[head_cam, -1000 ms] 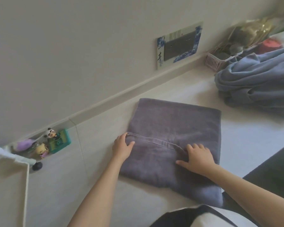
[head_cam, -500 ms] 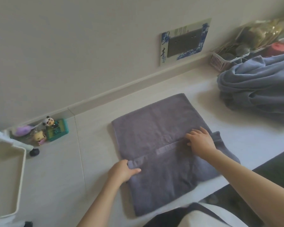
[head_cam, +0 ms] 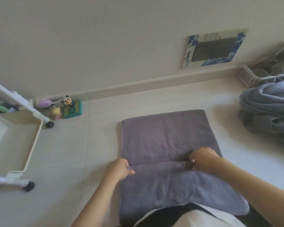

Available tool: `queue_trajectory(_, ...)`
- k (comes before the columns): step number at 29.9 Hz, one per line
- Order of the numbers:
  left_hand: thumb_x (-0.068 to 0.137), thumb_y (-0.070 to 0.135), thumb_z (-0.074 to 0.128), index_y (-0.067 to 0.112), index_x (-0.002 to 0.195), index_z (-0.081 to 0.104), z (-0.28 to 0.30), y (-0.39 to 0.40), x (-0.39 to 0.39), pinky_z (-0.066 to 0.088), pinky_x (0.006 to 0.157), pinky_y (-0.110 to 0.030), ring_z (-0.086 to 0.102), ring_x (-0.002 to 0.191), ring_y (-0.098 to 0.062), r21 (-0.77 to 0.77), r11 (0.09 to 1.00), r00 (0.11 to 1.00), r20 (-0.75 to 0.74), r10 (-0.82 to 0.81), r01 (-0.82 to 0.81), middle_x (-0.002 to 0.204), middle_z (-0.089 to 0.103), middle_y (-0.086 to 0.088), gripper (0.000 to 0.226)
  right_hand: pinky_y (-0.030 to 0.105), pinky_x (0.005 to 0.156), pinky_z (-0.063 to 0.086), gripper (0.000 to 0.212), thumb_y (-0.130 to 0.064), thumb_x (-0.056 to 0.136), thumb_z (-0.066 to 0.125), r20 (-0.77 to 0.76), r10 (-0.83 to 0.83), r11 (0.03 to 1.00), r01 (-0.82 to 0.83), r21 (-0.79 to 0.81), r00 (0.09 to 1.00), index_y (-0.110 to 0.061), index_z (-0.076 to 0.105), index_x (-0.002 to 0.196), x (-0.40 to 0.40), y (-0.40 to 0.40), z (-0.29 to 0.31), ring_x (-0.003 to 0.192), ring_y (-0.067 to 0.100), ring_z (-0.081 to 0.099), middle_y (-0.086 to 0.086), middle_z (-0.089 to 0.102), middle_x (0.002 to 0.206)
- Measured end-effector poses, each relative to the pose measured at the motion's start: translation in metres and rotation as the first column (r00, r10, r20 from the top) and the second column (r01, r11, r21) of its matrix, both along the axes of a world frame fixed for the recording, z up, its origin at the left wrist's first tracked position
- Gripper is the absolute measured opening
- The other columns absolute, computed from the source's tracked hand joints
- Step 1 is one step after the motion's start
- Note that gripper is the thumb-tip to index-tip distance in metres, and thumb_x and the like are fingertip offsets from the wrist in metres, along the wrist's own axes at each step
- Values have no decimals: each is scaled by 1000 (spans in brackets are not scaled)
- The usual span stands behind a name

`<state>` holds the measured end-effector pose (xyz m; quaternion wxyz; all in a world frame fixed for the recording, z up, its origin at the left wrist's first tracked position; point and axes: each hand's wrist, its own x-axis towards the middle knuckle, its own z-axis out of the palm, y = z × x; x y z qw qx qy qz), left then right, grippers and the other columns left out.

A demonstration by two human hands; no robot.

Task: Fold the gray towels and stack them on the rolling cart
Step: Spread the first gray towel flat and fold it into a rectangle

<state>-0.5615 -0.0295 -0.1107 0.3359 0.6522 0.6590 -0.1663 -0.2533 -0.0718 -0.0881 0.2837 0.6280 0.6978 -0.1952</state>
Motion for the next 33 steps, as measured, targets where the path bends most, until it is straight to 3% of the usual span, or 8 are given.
queue_trajectory(9,75,37,76,25,63,48,3,7,5,37,62,-24,60,78,-19,33,987,988,29,154,-155,72,54,5,33,30,81,47,30,-45,79,66,-97,-25,985,8,-175,995,-26,65,102,17,45,-5,104,21,59,-2,65,106)
queue_trajectory(13,78,37,73,23,64,52,5,28,11,42,65,-25,66,86,-21,25,987,987,41,157,-158,81,64,-3,29,26,72,49,16,-44,77,67,-176,-121,967,75,-244,977,-31,60,73,28,59,-12,75,16,63,-8,62,72)
queue_trajectory(18,85,39,65,12,117,50,5,72,27,43,85,-31,57,108,-26,216,920,943,143,300,-326,119,55,-8,45,30,78,48,9,-36,82,67,-361,-309,949,312,-52,880,-28,62,79,51,87,-17,89,20,61,1,67,94)
queue_trajectory(20,88,34,62,7,129,44,3,91,38,42,90,-34,54,114,-29,280,875,916,202,347,-394,126,53,-11,52,34,85,45,22,-31,83,67,-416,-391,860,487,154,821,-20,61,102,61,100,-25,103,28,54,10,58,110)
queue_trajectory(23,89,31,62,2,120,49,-1,116,49,46,84,-38,59,104,-33,319,785,842,304,446,-531,113,61,-16,45,42,96,37,52,-30,84,67,-434,-551,656,691,304,713,-5,46,124,72,119,-31,116,41,41,23,45,125)
queue_trajectory(27,89,36,61,-12,92,60,-11,147,54,48,73,-41,63,93,-39,256,697,733,377,566,-670,95,65,-29,49,43,98,39,60,-35,85,66,-572,-661,434,869,237,486,-5,42,131,87,149,-38,117,40,46,23,50,126)
queue_trajectory(31,90,31,62,8,97,69,-12,165,58,43,79,-28,57,89,-16,-63,585,452,570,686,-809,92,62,-4,25,39,90,44,45,-40,84,65,-698,-664,262,958,121,269,-7,56,113,94,165,-34,108,32,56,12,63,114)
queue_trajectory(33,90,26,63,15,77,62,-17,169,57,39,72,-28,48,78,-15,-33,550,412,626,662,-834,80,55,-3,17,40,91,45,40,-34,83,67,-708,-665,263,962,78,239,-10,54,113,97,168,-35,107,30,57,10,64,111)
